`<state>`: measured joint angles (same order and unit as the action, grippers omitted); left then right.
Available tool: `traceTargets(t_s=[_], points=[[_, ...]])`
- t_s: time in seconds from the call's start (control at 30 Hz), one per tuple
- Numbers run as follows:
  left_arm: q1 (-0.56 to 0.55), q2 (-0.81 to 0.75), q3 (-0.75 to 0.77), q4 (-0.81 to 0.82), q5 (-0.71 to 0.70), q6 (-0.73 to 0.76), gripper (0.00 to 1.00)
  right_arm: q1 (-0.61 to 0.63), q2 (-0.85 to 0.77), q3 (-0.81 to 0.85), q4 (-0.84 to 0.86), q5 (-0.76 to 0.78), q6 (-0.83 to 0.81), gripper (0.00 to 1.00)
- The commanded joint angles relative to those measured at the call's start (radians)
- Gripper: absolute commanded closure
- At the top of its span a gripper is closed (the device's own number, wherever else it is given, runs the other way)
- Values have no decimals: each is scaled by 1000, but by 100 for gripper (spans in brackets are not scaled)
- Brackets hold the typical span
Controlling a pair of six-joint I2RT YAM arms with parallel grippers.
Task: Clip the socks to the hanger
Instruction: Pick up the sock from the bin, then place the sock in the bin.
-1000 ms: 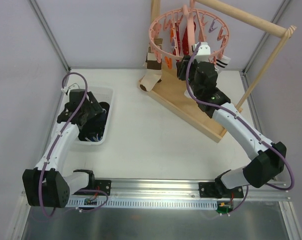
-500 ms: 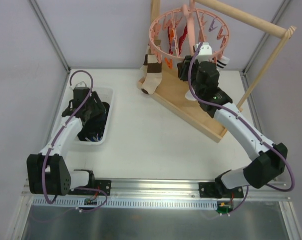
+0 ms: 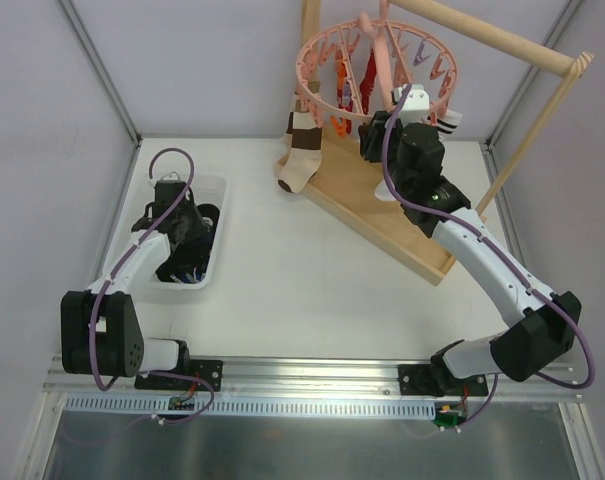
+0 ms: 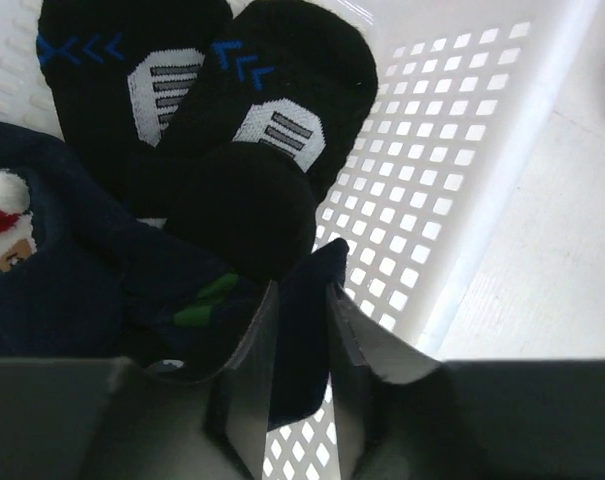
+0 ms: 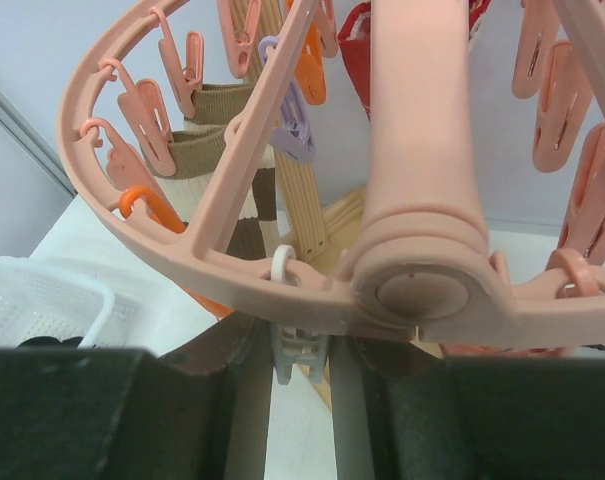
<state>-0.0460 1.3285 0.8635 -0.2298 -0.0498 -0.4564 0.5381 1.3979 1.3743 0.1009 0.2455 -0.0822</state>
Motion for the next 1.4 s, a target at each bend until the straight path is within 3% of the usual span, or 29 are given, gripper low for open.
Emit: traceTargets(t_s=[0.0,0.03,0.07,0.6,0.77,1.1,1.37], points=[[-5,-3,-11,20,-37,10,76,-7,-22,19,16,6,-1,99],[-5,-9,-8,21,-45,7,92,-6,-19,25,14,6,-2,99],[-5,-9,9,21,-56,5,100,-10,-20,28,11,6,-2,99],[-5,-199,365,-74,-102,116,100,-15,-27,34,-6,26,-5,99],[-5,-235,460,-100,-23,128,100,-15,-28,37,-7,25,1,99],[-5,-278,477,-126,-22,147,100,-13,-30,26,-18,23,13,99],[-3,-261,439,-224,-206,76,100,-13,-31,28,-26,23,5,99]])
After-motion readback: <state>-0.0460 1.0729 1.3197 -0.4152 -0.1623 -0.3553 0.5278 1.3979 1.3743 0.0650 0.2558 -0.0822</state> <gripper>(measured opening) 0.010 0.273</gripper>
